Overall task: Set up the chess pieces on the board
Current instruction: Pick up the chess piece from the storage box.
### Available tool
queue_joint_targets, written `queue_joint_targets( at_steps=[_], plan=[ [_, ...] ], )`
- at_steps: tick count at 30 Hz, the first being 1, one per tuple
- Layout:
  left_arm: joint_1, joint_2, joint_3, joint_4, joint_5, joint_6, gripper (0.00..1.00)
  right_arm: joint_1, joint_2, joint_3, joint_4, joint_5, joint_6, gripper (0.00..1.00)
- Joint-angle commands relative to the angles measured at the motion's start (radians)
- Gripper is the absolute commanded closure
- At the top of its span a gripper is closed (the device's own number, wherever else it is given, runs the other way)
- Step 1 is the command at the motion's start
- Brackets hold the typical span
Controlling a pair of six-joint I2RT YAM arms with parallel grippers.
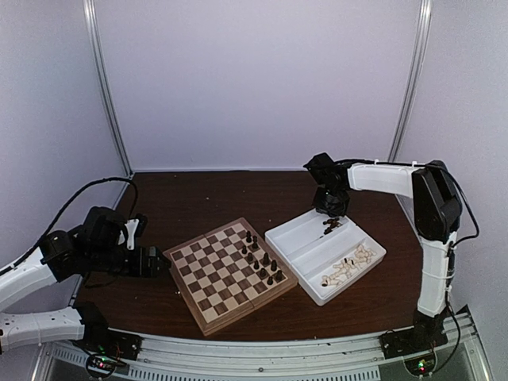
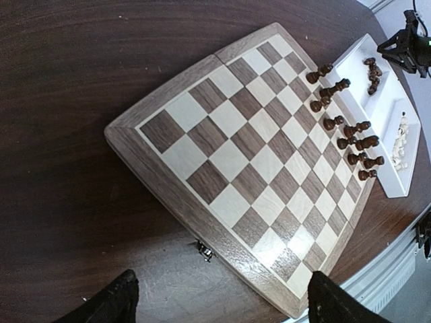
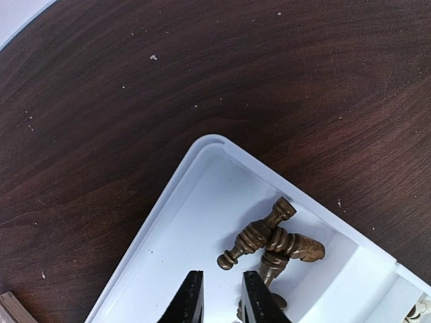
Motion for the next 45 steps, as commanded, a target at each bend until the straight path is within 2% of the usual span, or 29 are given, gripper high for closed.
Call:
queue_joint_targets(
  at_steps=[1, 27, 29, 32, 41, 45],
  plan=[
    [0.005, -0.013, 0.015, 0.013, -0.013, 0.015, 0.13, -0.004, 0.045, 0.045, -0.025, 0.008, 0.030, 0.77],
    [0.005, 0.016, -0.019, 0.049, -0.012, 0.026, 0.12, -0.063, 0.162, 0.040, -0.001, 0.009, 0.049, 0.74],
    [0.005, 0.021, -0.019, 0.052, -0.044, 0.027, 0.12, -0.064, 0.164, 0.041, -0.008, 0.007, 0.048, 0.75],
    [0.005, 0.026, -0.016, 0.054, -0.045, 0.027, 0.12, -0.064, 0.142, 0.034, -0.004, -0.004, 0.034, 0.79],
    [0.005, 0.036, -0.014, 0.068, -0.040, 0.020, 0.12, -0.064, -0.006, -0.080, 0.152, -0.091, -0.120, 0.86],
    [0.005, 0.033, -0.014, 0.066, -0.034, 0.017, 0.12, -0.062, -0.078, -0.129, 0.195, -0.140, -0.187, 0.87]
  ],
)
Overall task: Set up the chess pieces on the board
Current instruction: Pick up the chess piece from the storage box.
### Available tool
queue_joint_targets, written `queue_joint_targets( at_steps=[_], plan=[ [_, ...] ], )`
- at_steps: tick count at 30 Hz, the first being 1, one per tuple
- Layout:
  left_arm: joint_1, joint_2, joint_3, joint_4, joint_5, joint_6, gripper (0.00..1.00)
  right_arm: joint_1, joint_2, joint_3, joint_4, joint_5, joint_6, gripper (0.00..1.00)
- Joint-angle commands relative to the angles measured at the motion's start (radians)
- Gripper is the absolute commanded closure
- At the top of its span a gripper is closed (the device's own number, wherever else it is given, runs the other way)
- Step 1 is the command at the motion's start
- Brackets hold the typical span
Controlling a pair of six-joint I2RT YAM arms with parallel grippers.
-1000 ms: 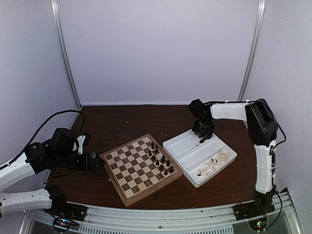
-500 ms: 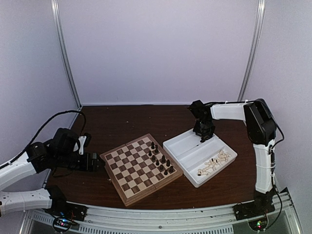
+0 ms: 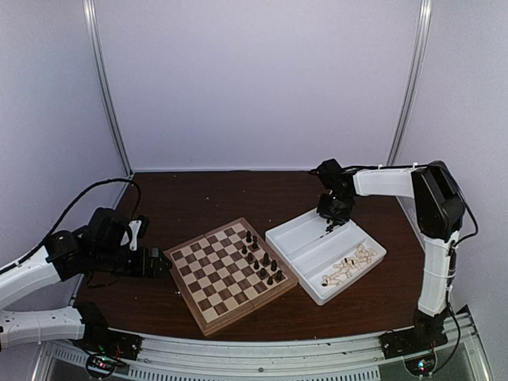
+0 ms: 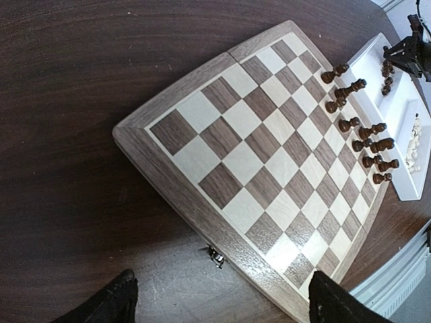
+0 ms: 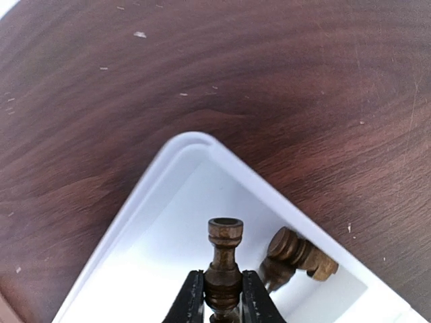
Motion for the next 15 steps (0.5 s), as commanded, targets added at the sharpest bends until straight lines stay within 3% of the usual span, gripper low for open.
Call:
queue_joint_targets(
  at_steps=[1, 10, 15],
  plan=[
    [0.005, -0.002, 0.001, 0.041, -0.003, 0.008, 0.12, -0.003, -0.125, -0.054, 0.101, -0.075, -0.112, 0.86],
    [0.005, -0.008, -0.001, 0.056, 0.004, -0.006, 0.12, 0.023, -0.290, -0.180, 0.222, -0.289, -0.282, 0.86],
    [0.005, -0.015, -0.020, 0.119, 0.096, -0.015, 0.12, 0.094, -0.378, -0.222, 0.247, -0.382, -0.360, 0.85]
  ],
)
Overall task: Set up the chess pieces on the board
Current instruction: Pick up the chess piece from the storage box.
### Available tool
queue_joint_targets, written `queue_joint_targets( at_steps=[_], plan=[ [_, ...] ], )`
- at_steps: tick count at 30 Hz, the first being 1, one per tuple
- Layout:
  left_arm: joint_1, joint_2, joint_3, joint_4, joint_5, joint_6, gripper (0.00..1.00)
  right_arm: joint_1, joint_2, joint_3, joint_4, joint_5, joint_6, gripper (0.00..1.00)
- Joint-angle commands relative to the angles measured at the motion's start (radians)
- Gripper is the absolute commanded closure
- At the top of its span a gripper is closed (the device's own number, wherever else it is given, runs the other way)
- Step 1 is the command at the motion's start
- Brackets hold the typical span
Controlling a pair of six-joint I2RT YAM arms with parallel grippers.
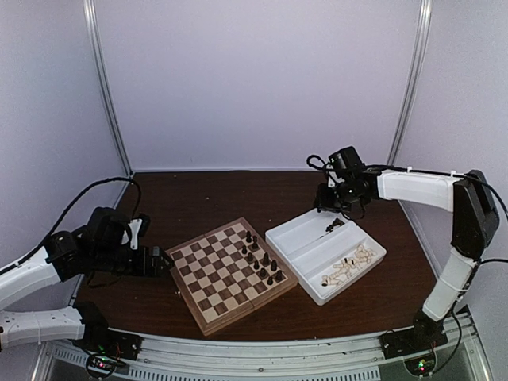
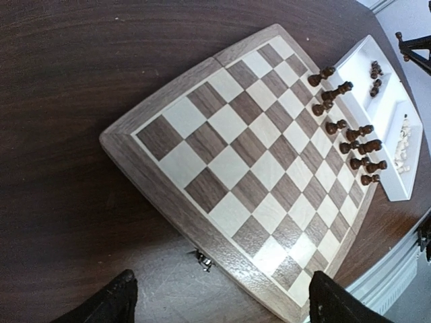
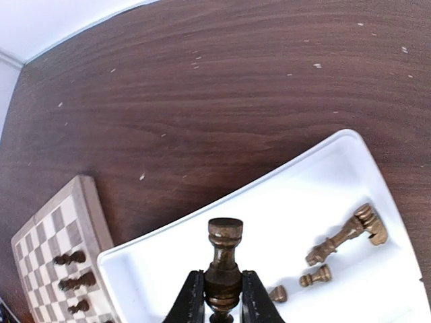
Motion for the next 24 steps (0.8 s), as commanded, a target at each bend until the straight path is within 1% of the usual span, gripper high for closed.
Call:
queue_joint_targets(
  at_steps=[1, 6, 10, 12, 15, 17, 20, 24],
  plan=[
    [0.005, -0.016, -0.026, 0.127, 0.093, -0.011, 0.12, 0.083, -0.089, -0.026, 0.051, -0.114, -0.100, 0.85],
    [0.005, -0.043, -0.070, 0.261, 0.193, -0.045, 0.12, 0.195, -0.200, -0.107, 0.152, -0.149, -0.101, 0.85],
    [0.005, -0.049, -0.091, 0.349, 0.255, -0.098, 0.12, 0.327, -0.242, -0.145, 0.240, -0.159, -0.134, 0.85],
    [0.004, -0.045, -0.095, 0.418, 0.310, -0.143, 0.12, 0.399, -0.236, -0.145, 0.259, -0.145, -0.156, 0.85],
    [0.003, -0.045, -0.113, 0.569, 0.391, -0.225, 0.12, 0.488, -0.212, -0.152, 0.310, -0.121, -0.168, 0.85],
    [0.002, -0.050, -0.116, 0.628, 0.415, -0.261, 0.12, 0.536, -0.186, -0.154, 0.364, -0.111, -0.160, 0.85],
    [0.002, -0.059, -0.107, 0.642, 0.415, -0.270, 0.12, 0.597, -0.134, -0.127, 0.430, -0.105, -0.155, 0.85],
    [0.002, -0.060, -0.105, 0.640, 0.415, -0.271, 0.12, 0.645, -0.061, -0.050, 0.436, -0.105, -0.175, 0.85]
  ],
)
